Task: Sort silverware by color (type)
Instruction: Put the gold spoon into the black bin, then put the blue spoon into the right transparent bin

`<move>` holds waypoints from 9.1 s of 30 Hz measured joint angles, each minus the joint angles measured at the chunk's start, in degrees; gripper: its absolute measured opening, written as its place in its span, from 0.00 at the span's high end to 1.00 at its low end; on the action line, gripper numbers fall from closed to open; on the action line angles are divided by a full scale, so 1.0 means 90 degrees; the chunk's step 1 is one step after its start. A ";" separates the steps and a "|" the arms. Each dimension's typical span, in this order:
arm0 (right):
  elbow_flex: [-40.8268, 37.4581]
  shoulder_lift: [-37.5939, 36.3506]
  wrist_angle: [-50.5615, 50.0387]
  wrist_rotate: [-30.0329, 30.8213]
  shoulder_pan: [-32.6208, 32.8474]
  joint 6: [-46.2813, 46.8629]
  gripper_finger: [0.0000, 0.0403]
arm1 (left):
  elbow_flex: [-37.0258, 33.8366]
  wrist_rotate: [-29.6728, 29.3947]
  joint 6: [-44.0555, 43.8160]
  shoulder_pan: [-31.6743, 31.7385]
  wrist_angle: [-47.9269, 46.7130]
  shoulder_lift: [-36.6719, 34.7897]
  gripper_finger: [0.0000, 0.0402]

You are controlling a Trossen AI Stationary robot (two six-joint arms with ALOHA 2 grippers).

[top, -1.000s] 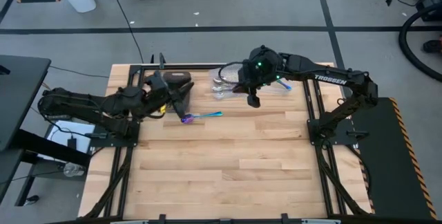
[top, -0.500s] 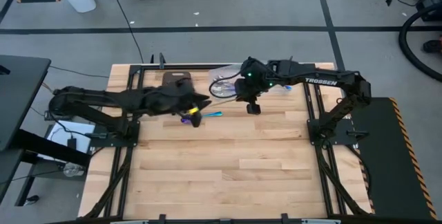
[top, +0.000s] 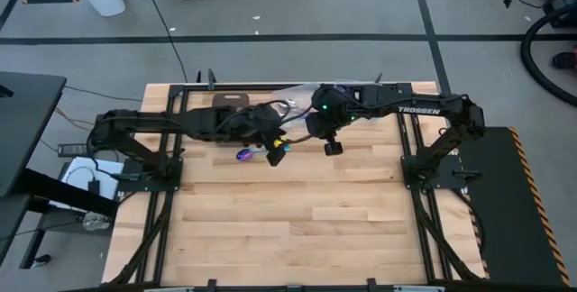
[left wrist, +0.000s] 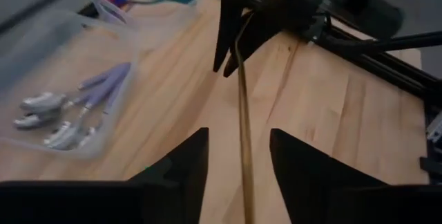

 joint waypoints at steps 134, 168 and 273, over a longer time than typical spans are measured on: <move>-0.0712 0.1309 0.3153 -0.0897 0.0170 0.1482 0.47 | -0.3106 -0.0888 -0.2748 0.1818 -0.1231 -0.2155 0.63; 0.0165 0.4283 0.5024 -0.0542 -0.0064 0.1165 0.49 | -0.3104 0.0289 -0.4186 0.1538 0.0334 -0.3959 0.63; 0.0141 -0.0185 0.0483 0.0164 -0.2240 0.0986 0.91 | -0.3104 0.0119 -0.3732 0.1196 0.0846 -0.3961 0.63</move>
